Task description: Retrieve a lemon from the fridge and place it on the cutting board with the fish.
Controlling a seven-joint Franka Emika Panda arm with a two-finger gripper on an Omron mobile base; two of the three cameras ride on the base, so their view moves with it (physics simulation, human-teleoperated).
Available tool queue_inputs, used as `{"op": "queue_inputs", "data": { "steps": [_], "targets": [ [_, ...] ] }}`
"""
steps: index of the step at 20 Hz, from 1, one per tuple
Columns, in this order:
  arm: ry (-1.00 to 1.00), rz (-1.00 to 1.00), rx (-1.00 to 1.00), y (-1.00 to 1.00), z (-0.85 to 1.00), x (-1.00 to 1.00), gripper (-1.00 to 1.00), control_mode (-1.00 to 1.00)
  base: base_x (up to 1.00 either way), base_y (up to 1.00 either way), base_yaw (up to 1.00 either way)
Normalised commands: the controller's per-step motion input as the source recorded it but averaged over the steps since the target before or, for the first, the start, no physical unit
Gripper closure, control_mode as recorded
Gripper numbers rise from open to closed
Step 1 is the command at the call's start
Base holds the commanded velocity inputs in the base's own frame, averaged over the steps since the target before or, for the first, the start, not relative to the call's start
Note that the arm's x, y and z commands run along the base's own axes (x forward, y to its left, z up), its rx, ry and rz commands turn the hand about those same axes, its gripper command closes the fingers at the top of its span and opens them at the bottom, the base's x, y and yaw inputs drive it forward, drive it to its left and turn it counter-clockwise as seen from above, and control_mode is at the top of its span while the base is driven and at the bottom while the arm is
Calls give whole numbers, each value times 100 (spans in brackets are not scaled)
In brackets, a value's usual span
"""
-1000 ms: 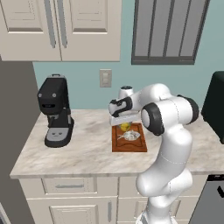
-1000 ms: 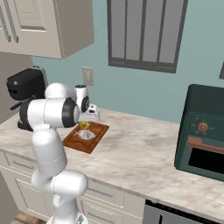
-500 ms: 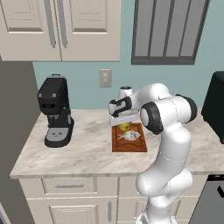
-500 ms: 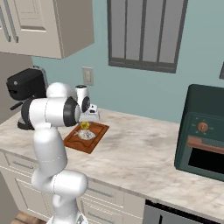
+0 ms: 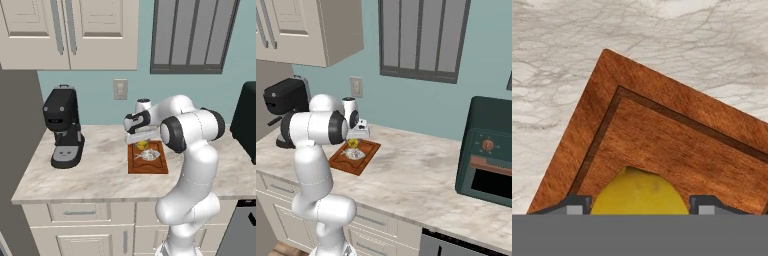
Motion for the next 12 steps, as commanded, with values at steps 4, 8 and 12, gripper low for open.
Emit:
{"op": "queue_inputs", "data": {
  "steps": [4,8,12],
  "targets": [
    [0,1,0,0,0,0,-100,-100,0,0,0],
    [0,0,0,0,0,0,-100,-100,0,0,0],
    [0,0,0,0,0,0,-100,-100,0,0,0]
  ]
}}
